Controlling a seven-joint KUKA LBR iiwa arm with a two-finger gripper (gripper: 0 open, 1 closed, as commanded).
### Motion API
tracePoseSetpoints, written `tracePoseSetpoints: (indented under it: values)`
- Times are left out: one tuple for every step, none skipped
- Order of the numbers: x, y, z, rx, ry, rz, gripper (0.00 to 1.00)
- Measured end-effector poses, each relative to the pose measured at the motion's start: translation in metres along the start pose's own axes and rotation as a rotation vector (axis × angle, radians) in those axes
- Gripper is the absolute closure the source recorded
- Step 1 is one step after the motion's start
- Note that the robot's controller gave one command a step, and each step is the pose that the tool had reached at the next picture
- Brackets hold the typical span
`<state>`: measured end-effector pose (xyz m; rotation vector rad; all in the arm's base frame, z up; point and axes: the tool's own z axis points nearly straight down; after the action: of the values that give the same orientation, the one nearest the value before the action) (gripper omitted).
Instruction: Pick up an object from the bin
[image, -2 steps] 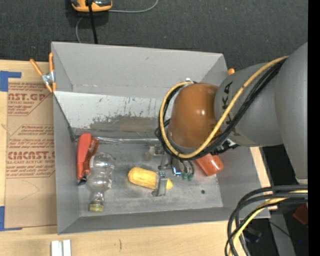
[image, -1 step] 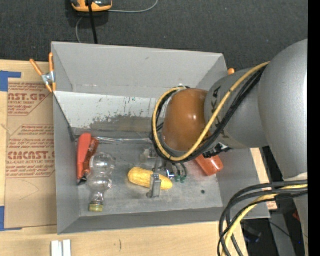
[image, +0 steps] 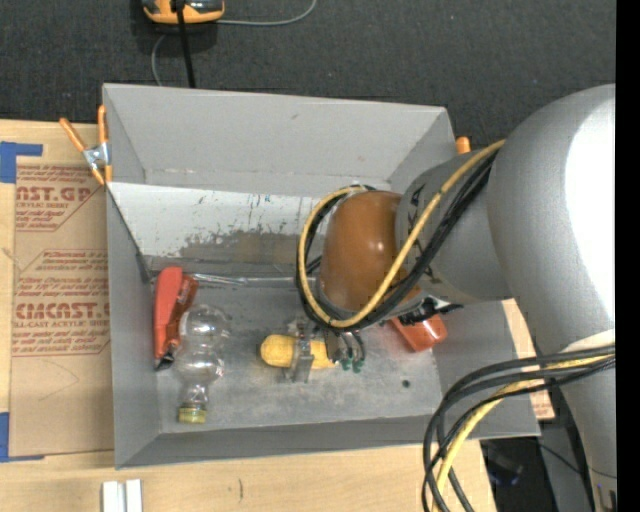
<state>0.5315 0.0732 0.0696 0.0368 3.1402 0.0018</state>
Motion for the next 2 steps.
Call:
tracePoseSetpoints:
  values:
    - [0.000, 0.000, 0.000, 0.000, 0.000, 0.000, 1.00]
    - [0.001, 0.006, -0.097, 0.000, 0.003, 0.025, 0.00]
